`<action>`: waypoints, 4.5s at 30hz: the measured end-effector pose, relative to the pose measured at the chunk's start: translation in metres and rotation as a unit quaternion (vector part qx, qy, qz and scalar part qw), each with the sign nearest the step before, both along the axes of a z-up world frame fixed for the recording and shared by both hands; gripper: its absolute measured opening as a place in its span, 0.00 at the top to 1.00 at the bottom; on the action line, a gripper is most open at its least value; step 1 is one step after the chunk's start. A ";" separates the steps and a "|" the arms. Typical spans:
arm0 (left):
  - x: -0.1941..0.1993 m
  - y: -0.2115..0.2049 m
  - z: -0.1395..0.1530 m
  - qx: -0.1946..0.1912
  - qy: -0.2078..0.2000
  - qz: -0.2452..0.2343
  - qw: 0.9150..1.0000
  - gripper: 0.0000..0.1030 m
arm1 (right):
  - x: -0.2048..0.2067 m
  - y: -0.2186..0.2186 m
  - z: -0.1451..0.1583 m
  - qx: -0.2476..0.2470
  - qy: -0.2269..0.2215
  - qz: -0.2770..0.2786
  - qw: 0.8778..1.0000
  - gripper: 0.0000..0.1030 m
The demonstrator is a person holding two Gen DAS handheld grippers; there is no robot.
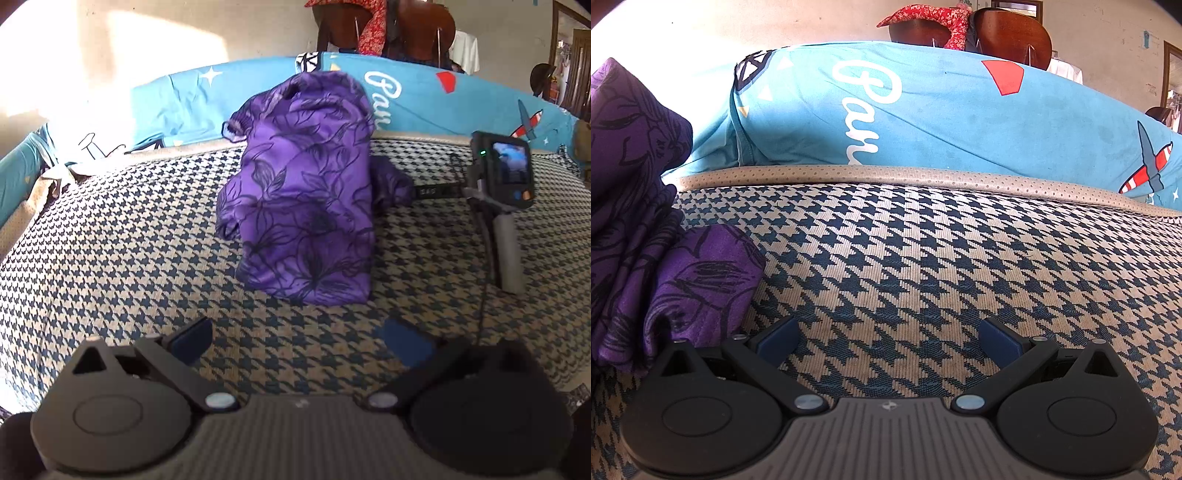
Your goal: Fold clothes
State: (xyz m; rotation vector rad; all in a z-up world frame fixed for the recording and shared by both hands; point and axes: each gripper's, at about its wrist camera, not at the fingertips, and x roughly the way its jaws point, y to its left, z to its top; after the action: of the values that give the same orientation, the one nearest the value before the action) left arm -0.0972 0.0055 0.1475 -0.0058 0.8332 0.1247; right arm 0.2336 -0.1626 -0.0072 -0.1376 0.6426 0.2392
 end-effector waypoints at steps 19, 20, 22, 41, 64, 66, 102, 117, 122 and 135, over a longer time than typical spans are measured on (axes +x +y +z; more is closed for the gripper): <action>-0.009 -0.013 0.028 -0.006 0.005 0.011 1.000 0.00 | 0.000 0.000 0.000 0.000 0.000 0.000 1.000 0.00; -0.005 -0.013 0.026 -0.004 0.008 0.012 1.000 0.00 | 0.000 0.000 0.000 0.000 0.000 0.000 1.000 0.00; 0.004 -0.011 0.020 0.000 0.015 0.010 1.000 0.00 | 0.000 0.000 0.000 0.000 0.000 0.000 1.000 0.00; 0.118 0.048 -0.037 0.038 0.040 0.027 0.998 0.00 | 0.000 0.000 0.000 0.000 0.000 0.000 1.000 0.00; 0.141 0.067 -0.064 0.017 0.079 0.043 0.996 0.00 | -0.020 0.002 0.012 -0.008 0.062 -0.050 0.997 0.00; 0.140 0.071 -0.064 0.015 0.079 0.048 0.996 0.00 | -0.025 0.002 0.016 -0.017 0.081 -0.059 0.995 0.00; 0.139 0.083 -0.067 0.023 0.073 0.090 0.993 0.00 | -0.145 0.057 0.071 -0.026 0.118 0.024 0.992 0.00; 0.144 0.091 -0.067 0.019 0.072 0.105 0.992 0.00 | -0.150 0.055 0.081 0.033 0.075 0.042 0.996 0.00; 0.143 0.090 -0.067 0.024 0.074 0.102 0.992 0.00 | -0.144 0.049 0.081 0.063 0.098 0.040 0.992 0.00; 0.138 0.091 -0.068 0.020 0.077 0.105 0.991 0.00 | -0.142 0.067 0.073 0.042 0.114 0.049 0.991 0.01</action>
State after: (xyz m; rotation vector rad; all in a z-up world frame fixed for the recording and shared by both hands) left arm 0.0403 0.0965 0.0795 -0.0458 0.9827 0.3436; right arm 0.0913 -0.0955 0.0658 -0.0617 0.8519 0.3796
